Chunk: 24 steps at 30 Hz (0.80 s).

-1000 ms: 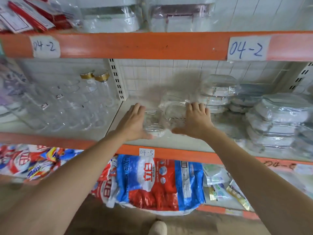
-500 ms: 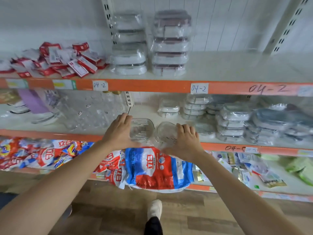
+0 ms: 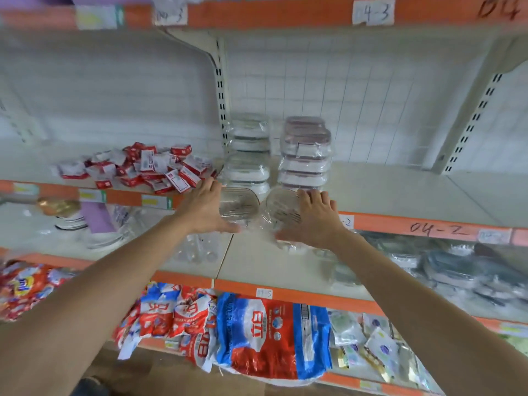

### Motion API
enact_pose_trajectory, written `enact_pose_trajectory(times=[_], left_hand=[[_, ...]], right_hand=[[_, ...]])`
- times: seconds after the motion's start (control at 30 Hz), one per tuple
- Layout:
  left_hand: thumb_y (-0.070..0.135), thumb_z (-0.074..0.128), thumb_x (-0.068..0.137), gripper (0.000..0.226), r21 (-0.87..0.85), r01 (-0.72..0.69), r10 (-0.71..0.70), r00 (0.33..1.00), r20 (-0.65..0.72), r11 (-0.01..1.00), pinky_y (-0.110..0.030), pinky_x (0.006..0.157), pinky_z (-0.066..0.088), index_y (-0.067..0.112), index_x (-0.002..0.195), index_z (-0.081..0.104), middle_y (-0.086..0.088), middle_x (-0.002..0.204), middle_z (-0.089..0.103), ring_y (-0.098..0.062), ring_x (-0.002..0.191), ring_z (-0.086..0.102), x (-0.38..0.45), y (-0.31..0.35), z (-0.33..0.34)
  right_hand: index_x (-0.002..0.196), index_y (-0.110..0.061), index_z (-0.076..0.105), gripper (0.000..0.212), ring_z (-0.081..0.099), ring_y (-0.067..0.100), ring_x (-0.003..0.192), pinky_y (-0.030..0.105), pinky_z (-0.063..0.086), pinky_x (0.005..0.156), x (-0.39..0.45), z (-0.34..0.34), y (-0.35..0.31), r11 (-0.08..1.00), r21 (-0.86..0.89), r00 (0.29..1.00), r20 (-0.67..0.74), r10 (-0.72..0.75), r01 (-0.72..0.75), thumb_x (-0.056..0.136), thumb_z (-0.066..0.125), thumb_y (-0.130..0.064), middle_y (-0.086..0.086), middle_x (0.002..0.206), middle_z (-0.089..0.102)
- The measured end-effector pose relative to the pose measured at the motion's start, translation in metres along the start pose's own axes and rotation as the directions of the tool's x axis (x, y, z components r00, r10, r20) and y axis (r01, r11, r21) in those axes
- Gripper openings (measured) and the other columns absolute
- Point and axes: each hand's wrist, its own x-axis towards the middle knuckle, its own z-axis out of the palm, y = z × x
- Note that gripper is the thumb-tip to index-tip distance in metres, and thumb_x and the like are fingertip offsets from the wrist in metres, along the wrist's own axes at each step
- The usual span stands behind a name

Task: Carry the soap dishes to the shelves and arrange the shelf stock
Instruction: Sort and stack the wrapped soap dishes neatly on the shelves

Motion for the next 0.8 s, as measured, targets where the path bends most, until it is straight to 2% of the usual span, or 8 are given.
enact_pose_trajectory(times=[0.1, 0.17, 0.3, 0.4, 0.53, 0.6, 0.7, 0.8], left_hand=[[0.065, 0.076, 0.063, 0.116, -0.027, 0.064, -0.064, 0.998, -0.009, 0.998, -0.037, 0.111, 0.029, 0.004, 0.146, 0.024, -0.011, 0.148, 0.026, -0.025, 0.139, 0.026, 0.016, -0.024, -0.018], [0.063, 0.078, 0.062, 0.113, -0.036, 0.097, -0.098, 0.995, -0.014, 0.995, -0.038, 0.109, 0.033, 0.003, 0.143, 0.028, -0.011, 0.146, 0.028, -0.026, 0.137, 0.029, 0.026, -0.043, -0.025], [0.065, 0.076, 0.062, 0.117, -0.014, 0.152, -0.153, 0.988, -0.017, 0.988, -0.04, 0.114, 0.028, 0.004, 0.146, 0.025, -0.012, 0.152, 0.025, -0.027, 0.141, 0.025, 0.049, -0.084, -0.035], [0.063, 0.079, 0.06, 0.117, -0.048, 0.175, -0.177, 0.984, -0.035, 0.983, -0.044, 0.115, 0.027, 0.006, 0.147, 0.025, -0.011, 0.153, 0.023, -0.026, 0.142, 0.022, 0.07, -0.116, -0.045], [0.063, 0.08, 0.057, 0.124, -0.096, 0.16, -0.16, 0.987, 0.003, 0.982, -0.039, 0.117, 0.023, 0.008, 0.151, 0.02, -0.008, 0.155, 0.02, -0.022, 0.144, 0.017, 0.096, -0.15, -0.05], [0.064, 0.08, 0.057, 0.122, -0.104, 0.154, -0.155, 0.988, 0.004, 0.982, -0.036, 0.116, 0.025, 0.007, 0.149, 0.024, -0.006, 0.152, 0.025, -0.021, 0.142, 0.021, 0.107, -0.159, -0.05], [0.062, 0.082, 0.055, 0.115, -0.15, 0.14, -0.146, 0.989, -0.03, 0.979, -0.033, 0.108, 0.035, 0.009, 0.145, 0.032, -0.002, 0.137, 0.037, -0.018, 0.129, 0.037, 0.121, -0.165, -0.053], [0.061, 0.082, 0.057, 0.109, -0.163, 0.106, -0.114, 0.992, -0.045, 0.981, -0.032, 0.101, 0.039, 0.009, 0.142, 0.036, 0.001, 0.126, 0.04, -0.015, 0.12, 0.041, 0.135, -0.161, -0.058]], right_hand=[[0.143, -0.011, 0.025, 0.106, 0.025, 0.029, 0.131, 0.038, 0.02, 0.11, 0.036, -0.018, -0.015, 0.998, 0.017, 0.998, -0.04, -0.053, 0.054, 0.066, 0.069, -0.068, 0.009, 0.137, 0.027], [0.144, -0.01, 0.024, 0.107, 0.024, 0.031, 0.132, 0.04, 0.02, 0.111, 0.065, -0.027, -0.027, 0.995, -0.004, 0.994, -0.045, -0.1, 0.1, 0.066, 0.069, -0.068, 0.011, 0.139, 0.026], [0.147, -0.009, 0.019, 0.105, 0.021, 0.031, 0.135, 0.042, 0.02, 0.113, 0.123, -0.033, -0.049, 0.987, -0.051, 0.988, 0.0, -0.155, 0.155, 0.072, 0.067, -0.064, 0.013, 0.144, 0.023], [0.146, -0.008, 0.021, 0.101, 0.023, 0.031, 0.135, 0.041, 0.022, 0.113, 0.167, -0.035, -0.059, 0.982, -0.072, 0.985, 0.011, -0.173, 0.173, 0.074, 0.066, -0.062, 0.014, 0.145, 0.024], [0.147, -0.006, 0.021, 0.1, 0.023, 0.033, 0.137, 0.04, 0.02, 0.114, 0.222, -0.032, -0.065, 0.979, -0.109, 0.982, 0.089, -0.166, 0.175, 0.076, 0.066, -0.06, 0.016, 0.147, 0.023], [0.147, -0.007, 0.024, 0.097, 0.025, 0.032, 0.137, 0.039, 0.021, 0.113, 0.241, -0.025, -0.065, 0.974, -0.142, 0.978, 0.134, -0.157, 0.176, 0.076, 0.068, -0.058, 0.015, 0.147, 0.026], [0.143, -0.011, 0.032, 0.091, 0.028, 0.031, 0.135, 0.041, 0.022, 0.113, 0.256, -0.011, -0.061, 0.976, -0.136, 0.974, 0.175, -0.143, 0.168, 0.074, 0.071, -0.056, 0.011, 0.145, 0.031], [0.144, -0.012, 0.029, 0.091, 0.022, 0.031, 0.139, 0.044, 0.022, 0.114, 0.261, 0.003, -0.056, 0.976, -0.118, 0.972, 0.173, -0.161, 0.183, 0.075, 0.069, -0.057, 0.01, 0.148, 0.024]])
